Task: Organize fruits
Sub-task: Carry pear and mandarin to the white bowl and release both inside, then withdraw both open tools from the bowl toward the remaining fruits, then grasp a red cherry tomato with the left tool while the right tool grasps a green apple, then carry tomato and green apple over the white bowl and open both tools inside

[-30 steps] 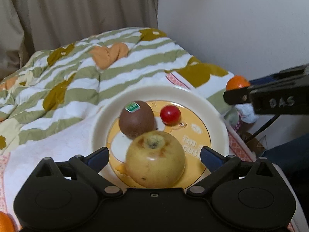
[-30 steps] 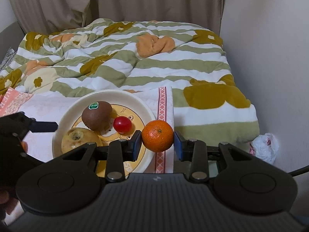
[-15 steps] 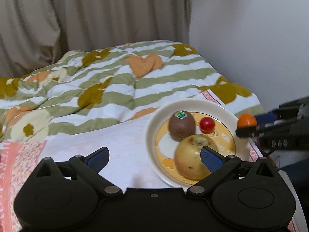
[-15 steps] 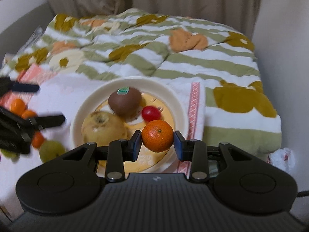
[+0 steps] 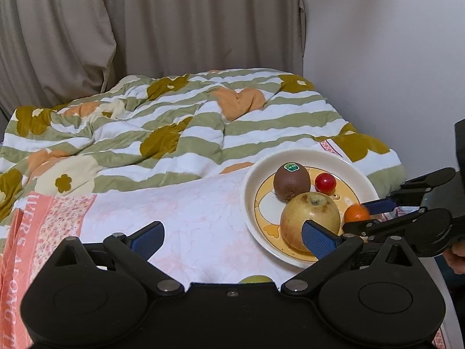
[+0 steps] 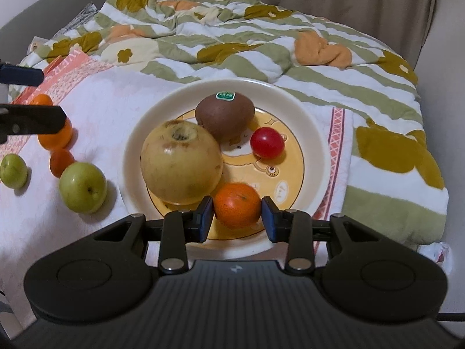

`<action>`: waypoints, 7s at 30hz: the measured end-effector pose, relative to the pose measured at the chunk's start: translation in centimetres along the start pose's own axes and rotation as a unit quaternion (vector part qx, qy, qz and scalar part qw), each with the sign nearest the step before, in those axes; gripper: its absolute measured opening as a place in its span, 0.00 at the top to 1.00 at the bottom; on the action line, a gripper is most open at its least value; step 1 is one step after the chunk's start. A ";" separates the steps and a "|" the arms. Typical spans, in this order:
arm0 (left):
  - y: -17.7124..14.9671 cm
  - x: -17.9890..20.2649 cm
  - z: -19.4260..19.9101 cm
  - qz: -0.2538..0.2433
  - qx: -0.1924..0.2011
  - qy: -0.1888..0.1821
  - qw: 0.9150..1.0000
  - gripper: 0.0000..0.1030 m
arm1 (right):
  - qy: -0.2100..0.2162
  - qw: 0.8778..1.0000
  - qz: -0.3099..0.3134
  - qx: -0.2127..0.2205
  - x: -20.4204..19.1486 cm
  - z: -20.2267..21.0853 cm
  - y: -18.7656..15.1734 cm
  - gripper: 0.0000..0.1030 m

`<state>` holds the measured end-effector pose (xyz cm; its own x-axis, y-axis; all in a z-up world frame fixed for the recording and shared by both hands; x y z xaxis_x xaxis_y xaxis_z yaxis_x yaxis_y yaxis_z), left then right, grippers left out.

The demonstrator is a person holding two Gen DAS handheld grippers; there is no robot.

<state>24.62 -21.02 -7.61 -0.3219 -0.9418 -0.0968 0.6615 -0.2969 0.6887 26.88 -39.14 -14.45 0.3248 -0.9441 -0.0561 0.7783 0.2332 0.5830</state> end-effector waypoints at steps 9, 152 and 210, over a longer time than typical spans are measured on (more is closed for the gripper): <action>-0.6 0.4 2.0 0.004 0.014 0.005 1.000 0.00 | -0.024 0.999 0.006 0.049 -0.8 3.2 -0.4 0.00; -9.6 -9.2 14.3 0.031 0.096 -0.036 0.994 0.70 | -0.093 0.986 -0.101 0.093 -16.6 13.6 -4.4 0.34; 4.9 2.4 -9.1 -0.033 -0.010 -0.042 0.999 0.00 | -0.065 0.986 -0.143 0.048 6.1 3.8 3.1 0.34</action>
<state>33.24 -26.16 -11.00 -0.4202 -0.9038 -0.0806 0.6501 -0.3618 0.6682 29.27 -45.08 -9.89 0.0227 -0.9915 -0.1284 0.7715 -0.0644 0.6330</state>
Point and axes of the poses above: each gripper's, at about its wrist camera, not at the fingertips, and z roughly against the way its jaws point, x to its right, y to its top, the point moved 6 cm from there along -z, roughly the way its jaws point, and after that the axes turned 4 degrees about -z, right-handed, at the moved point
